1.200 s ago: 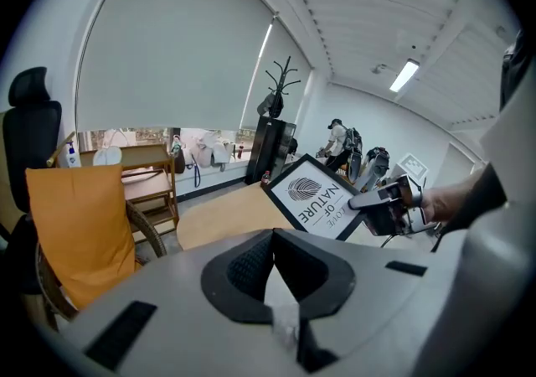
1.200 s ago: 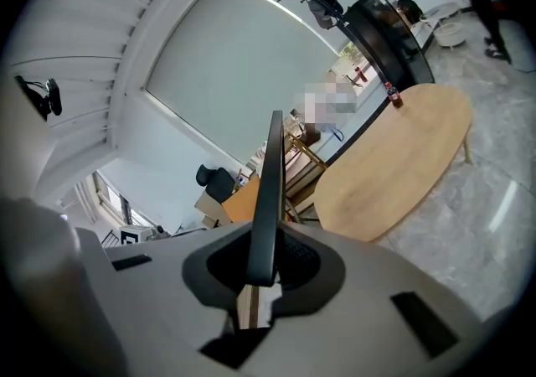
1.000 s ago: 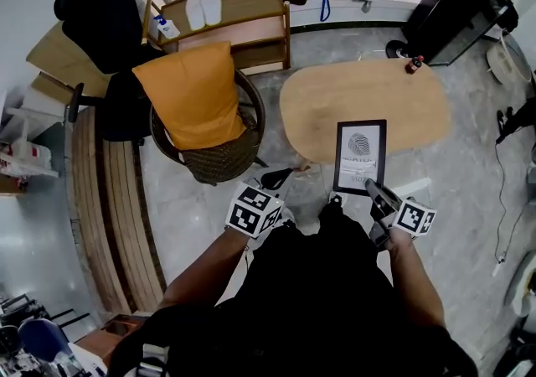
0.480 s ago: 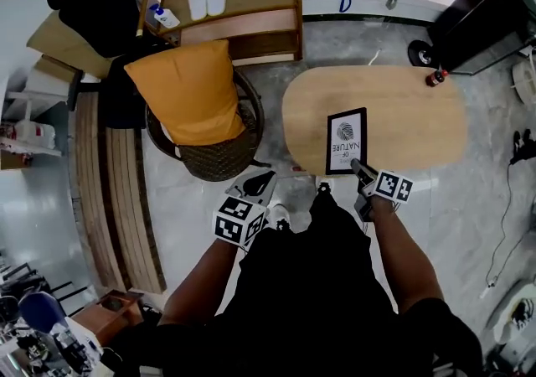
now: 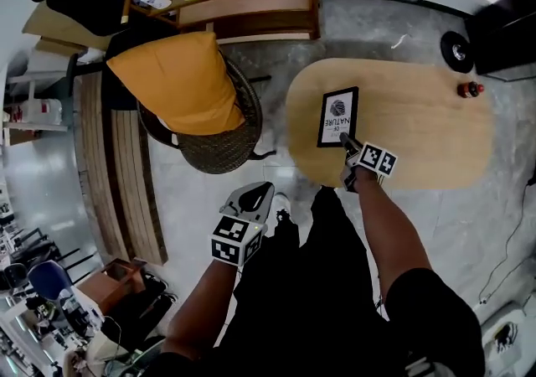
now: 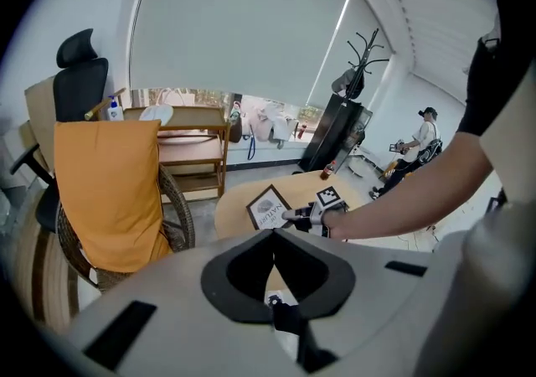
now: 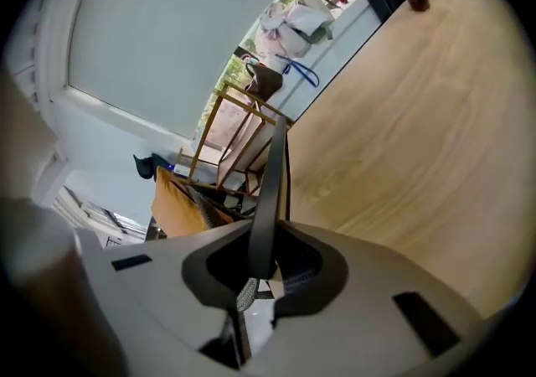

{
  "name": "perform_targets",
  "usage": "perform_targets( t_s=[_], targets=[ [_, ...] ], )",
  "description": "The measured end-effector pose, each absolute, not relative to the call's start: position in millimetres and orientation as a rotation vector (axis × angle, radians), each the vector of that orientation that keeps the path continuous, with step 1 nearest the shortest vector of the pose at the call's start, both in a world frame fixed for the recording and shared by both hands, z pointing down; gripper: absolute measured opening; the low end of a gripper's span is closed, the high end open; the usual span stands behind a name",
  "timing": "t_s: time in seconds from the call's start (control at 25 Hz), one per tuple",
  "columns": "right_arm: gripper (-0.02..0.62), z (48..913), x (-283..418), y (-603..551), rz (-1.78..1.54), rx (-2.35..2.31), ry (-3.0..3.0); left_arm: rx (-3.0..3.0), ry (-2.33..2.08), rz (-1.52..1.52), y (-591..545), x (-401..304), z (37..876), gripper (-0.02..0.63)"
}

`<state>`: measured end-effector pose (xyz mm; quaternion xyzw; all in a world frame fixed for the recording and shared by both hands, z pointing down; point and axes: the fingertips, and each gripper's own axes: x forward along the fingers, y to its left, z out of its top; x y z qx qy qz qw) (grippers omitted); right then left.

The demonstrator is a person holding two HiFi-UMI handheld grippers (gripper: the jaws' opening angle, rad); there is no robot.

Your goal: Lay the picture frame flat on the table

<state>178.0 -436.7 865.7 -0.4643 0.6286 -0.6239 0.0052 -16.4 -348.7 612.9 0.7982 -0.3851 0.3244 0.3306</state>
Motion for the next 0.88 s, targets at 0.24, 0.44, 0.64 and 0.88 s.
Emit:
perform_targets(
  t_s=[0.24,0.44,0.64,0.88],
  targets=[
    [0.033,916.2,147.7,-442.3,-2.082,-1.308,2.047,2.004,-0.999,0.898,-347.6,-9.2,637.6,0.005],
    [0.247,956.7,135.0,-406.3,-2.120,-1.261,2.675,1.946,-1.022,0.923,-344.8,-22.6,645.5,0.005],
    [0.262,995.1,151.0,-382.1,-1.918,-1.316,3.424,1.902,-1.060,0.924,-341.4,-37.0,653.6,0.005],
    [0.259,1011.5,163.6,-384.4,-1.790,-1.371,3.729,1.904,-1.078,0.909,-349.0,-35.7,651.6,0.005]
  ],
)
